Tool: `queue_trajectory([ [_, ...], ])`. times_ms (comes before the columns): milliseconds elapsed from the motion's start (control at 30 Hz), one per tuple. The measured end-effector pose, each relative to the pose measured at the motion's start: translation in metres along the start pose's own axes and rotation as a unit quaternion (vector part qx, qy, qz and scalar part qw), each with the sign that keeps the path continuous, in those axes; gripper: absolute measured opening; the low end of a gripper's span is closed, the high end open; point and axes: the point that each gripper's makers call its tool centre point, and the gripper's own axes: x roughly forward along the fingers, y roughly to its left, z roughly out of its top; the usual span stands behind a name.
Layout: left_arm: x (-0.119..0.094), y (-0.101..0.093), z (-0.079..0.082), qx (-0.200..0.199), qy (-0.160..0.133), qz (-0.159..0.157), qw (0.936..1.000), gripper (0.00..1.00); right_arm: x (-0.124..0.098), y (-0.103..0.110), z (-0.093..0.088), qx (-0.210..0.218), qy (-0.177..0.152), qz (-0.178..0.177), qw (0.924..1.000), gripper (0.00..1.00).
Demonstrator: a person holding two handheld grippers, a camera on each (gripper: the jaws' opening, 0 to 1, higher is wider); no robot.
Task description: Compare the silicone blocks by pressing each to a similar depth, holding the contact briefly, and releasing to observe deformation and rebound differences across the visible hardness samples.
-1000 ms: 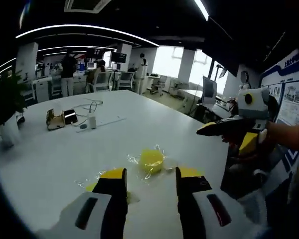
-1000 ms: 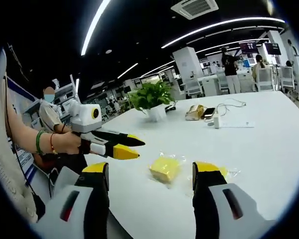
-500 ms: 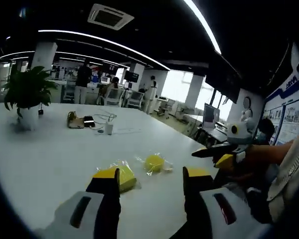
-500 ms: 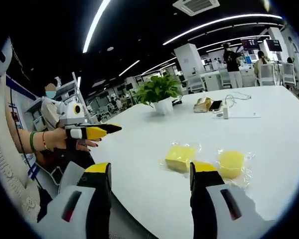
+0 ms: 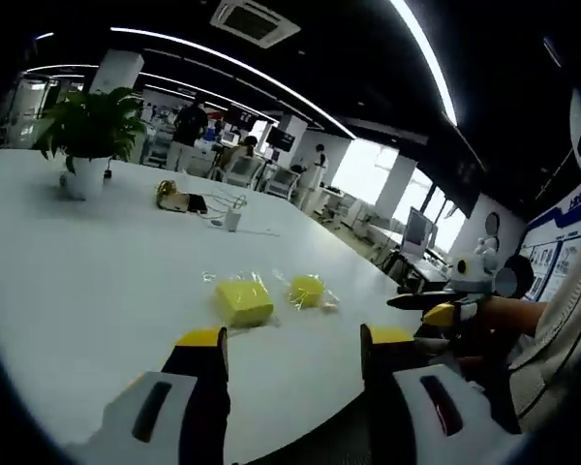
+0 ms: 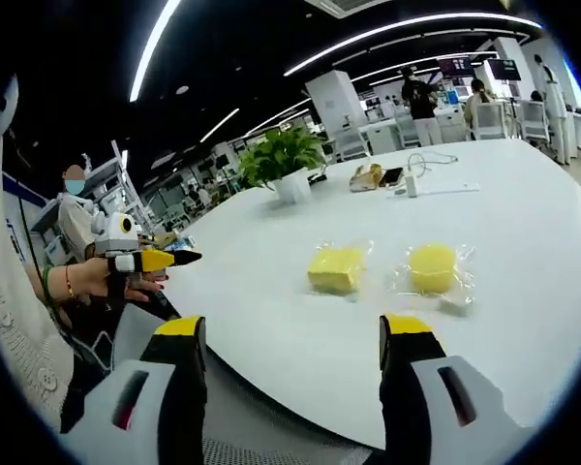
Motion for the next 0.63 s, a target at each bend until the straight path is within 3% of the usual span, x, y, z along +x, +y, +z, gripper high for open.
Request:
queue_trajectory([
  [200, -0.001, -0.008, 0.001, -0.013, -0.022, 0.024, 0.9994, 0.56, -0.005, -0.002, -0.003, -0.012, 0.007, 0.016, 0.9998, 0.69],
  [367, -0.001, -0.014, 0.001, -0.008, -0.024, 0.034, 0.9991, 0.57, -0.012, -0.007, -0.001, -0.012, 0.0, 0.014, 0.9998, 0.69],
  [633, -0.009, -0.014, 0.012, -0.009, -0.041, 0.042, 0.9982, 0.53, -0.017, -0.007, 0.001, -0.013, -0.006, 0.014, 0.9998, 0.68],
])
